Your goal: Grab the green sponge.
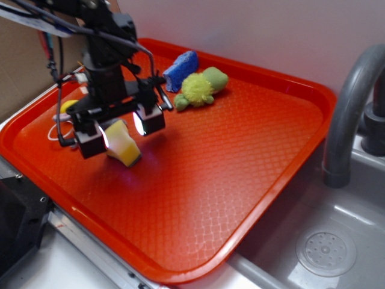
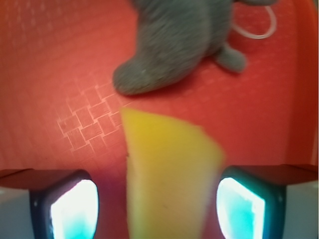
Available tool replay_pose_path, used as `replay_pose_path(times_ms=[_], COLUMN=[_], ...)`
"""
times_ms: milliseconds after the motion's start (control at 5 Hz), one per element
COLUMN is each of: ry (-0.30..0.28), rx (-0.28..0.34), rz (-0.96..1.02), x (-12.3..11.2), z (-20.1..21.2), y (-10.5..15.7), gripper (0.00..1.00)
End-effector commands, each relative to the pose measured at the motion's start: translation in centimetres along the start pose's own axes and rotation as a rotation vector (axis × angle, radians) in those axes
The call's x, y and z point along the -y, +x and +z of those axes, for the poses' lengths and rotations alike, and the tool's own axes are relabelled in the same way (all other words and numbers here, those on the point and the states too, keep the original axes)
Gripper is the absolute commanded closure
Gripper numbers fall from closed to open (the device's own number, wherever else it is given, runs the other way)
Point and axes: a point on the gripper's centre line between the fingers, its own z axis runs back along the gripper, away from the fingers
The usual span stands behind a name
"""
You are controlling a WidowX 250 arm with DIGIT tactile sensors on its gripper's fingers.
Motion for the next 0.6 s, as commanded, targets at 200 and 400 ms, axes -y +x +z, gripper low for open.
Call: replay_pose_path(times_ms=[200,400], ry=[-0.046,-0.042], rx=[0.002,0.008], rz=[-0.088,-0.073], x=[0.02,-0.31], z=[0.3,0.27], y=[-0.94,-1.15], gripper=[1.0,1.0])
